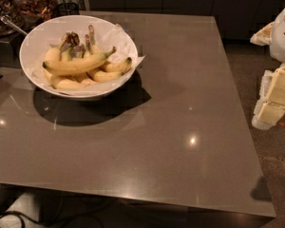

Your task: Pick banana from white bowl

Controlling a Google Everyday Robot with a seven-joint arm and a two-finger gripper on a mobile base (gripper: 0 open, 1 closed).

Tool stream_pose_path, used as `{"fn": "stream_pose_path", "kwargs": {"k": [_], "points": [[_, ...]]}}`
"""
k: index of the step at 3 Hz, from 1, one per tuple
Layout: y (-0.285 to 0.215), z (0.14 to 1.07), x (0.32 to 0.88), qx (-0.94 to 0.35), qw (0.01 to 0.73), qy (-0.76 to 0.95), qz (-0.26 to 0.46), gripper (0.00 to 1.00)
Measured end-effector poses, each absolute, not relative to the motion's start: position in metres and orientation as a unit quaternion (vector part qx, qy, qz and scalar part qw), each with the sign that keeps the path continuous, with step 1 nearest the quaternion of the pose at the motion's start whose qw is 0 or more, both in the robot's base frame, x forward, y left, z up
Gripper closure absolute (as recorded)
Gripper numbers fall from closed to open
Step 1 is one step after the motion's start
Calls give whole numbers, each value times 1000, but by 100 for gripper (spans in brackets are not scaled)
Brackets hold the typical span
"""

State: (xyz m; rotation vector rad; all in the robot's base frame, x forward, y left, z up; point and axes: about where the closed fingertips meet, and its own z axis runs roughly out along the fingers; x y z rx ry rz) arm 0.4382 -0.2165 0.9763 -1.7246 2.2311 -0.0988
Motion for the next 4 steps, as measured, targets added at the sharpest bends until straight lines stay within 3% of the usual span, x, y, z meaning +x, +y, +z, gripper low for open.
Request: {"fn": "stream_pose_path", "kwargs": {"k": [2, 4], "points": [[-193, 981, 456, -615, 143, 775, -31, 0], [-134, 969, 520, -643, 97, 759, -22, 0]]}}
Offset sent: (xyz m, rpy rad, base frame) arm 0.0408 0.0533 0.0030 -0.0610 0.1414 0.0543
